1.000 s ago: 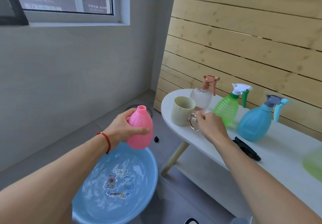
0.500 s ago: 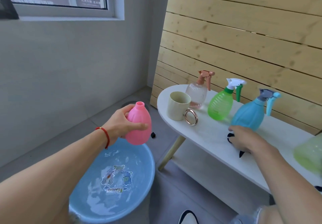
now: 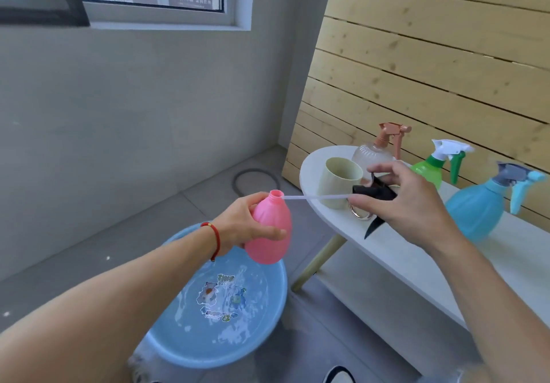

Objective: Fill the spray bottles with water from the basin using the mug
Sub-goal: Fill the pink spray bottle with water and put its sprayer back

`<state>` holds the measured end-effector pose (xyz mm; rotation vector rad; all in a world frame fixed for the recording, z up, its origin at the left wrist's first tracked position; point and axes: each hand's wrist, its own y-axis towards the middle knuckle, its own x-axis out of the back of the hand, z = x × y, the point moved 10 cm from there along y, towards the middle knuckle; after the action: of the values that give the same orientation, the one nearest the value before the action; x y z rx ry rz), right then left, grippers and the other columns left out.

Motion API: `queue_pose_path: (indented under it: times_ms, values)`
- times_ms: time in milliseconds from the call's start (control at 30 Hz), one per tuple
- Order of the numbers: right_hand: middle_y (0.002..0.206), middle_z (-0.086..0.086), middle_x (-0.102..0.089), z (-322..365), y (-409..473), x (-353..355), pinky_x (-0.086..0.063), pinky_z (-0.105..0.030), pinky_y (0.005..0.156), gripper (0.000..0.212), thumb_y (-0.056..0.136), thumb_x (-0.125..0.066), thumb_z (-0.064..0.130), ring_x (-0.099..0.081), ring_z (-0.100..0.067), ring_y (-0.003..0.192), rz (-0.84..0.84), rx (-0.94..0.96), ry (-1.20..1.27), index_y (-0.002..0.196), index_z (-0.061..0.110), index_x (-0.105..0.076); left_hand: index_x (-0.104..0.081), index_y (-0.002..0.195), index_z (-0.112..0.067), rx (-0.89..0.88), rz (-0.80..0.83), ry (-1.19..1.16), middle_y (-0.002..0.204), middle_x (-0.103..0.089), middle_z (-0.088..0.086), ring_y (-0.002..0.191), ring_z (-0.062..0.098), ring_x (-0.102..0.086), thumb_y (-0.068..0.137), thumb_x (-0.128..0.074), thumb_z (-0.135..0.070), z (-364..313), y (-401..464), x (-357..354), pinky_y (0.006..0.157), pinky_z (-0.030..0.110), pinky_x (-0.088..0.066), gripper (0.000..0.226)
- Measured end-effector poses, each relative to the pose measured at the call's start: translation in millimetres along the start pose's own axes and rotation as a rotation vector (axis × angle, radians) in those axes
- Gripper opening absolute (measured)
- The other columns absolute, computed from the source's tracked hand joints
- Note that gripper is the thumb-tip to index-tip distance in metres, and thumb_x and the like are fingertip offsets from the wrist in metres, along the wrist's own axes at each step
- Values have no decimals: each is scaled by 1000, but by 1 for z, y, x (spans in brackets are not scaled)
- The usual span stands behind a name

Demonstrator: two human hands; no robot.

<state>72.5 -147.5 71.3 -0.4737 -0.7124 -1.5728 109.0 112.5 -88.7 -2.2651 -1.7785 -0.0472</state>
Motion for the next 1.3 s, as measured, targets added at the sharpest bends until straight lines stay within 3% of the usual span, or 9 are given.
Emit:
queue_pose_path:
  times_ms: [167, 300, 400, 667, 967, 1067, 1133, 1233, 1300]
  values:
    - [104, 8, -71, 31, 8, -10, -52, -24, 84, 61, 69, -95, 31, -67, -8, 98, -95, 201, -38, 120, 35, -61, -69, 112, -47, -1, -12, 22, 109, -75, 6, 100, 31, -74, 51, -100, -30, 9, 2, -2, 77, 59, -63, 71]
    - [108, 8, -66, 49, 5, -19, -45, -22, 87, 63, 71, -94, 27, -61, -8, 97, -82, 337, -158, 124, 28, -59, -70, 116, -39, -18, -23, 37, 104, -76, 2, 94, 24, -73, 59, -100, -19, 14, 3, 6, 69, 40, -64, 68]
    - [107, 7, -63, 56, 5, -25, -40, -18, 86, 63, 72, -93, 24, -58, -11, 100, -64, 402, -227, 125, 26, -59, -70, 118, -41, -25, -41, 91, 106, -76, -1, 98, 24, -74, 49, -100, -30, 13, 3, 15, 80, 45, -65, 76]
    - [117, 4, -64, 111, 22, -114, -52, -42, 92, 56, 87, -75, 10, -60, -22, 105, 339, 634, -434, 133, 33, -53, -66, 116, -50, -72, -104, 262, 107, -72, -11, 100, 16, -70, 50, -97, -39, 0, 0, 36, 84, 43, -64, 74]
    - [116, 2, -65, 121, 41, -181, -49, -38, 93, 49, 92, -72, 15, -57, -22, 106, 512, 564, -516, 136, 30, -59, -65, 123, -43, -98, -216, 344, 104, -69, -14, 103, 15, -65, 59, -98, -36, -6, -11, 59, 84, 35, -59, 73]
    - [89, -1, -61, 127, 45, -191, -45, -36, 74, 15, 95, -61, 28, -59, -25, 89, 556, 517, -569, 102, 15, -62, -65, 125, -42, -88, -267, 354, 107, -70, -12, 104, 17, -65, 59, -97, -37, -7, -12, 76, 86, 35, -60, 73]
    - [78, -2, -70, 124, 48, -193, -48, -37, 72, 23, 96, -47, 29, -70, -22, 76, 633, 329, -475, 85, 10, -55, -66, 123, -42, -77, -276, 365, 106, -70, -12, 104, 17, -65, 59, -97, -37, -6, -12, 85, 85, 35, -59, 72]
    - [77, -11, -77, 121, 55, -195, -52, -40, 89, 38, 93, -39, 31, -74, -24, 65, 706, 142, -371, 89, 2, -63, -66, 122, -43, -55, -287, 370, 108, -69, -11, 105, 20, -64, 59, -97, -38, -3, -13, 95, 86, 37, -60, 70]
    - [80, -16, -77, 120, 59, -196, -52, -42, 86, 45, 89, -41, 42, -73, -32, 64, 719, 110, -344, 86, 3, -63, -65, 122, -44, -47, -307, 364, 109, -69, -9, 107, 22, -63, 58, -96, -39, -1, -14, 101, 88, 40, -60, 71]
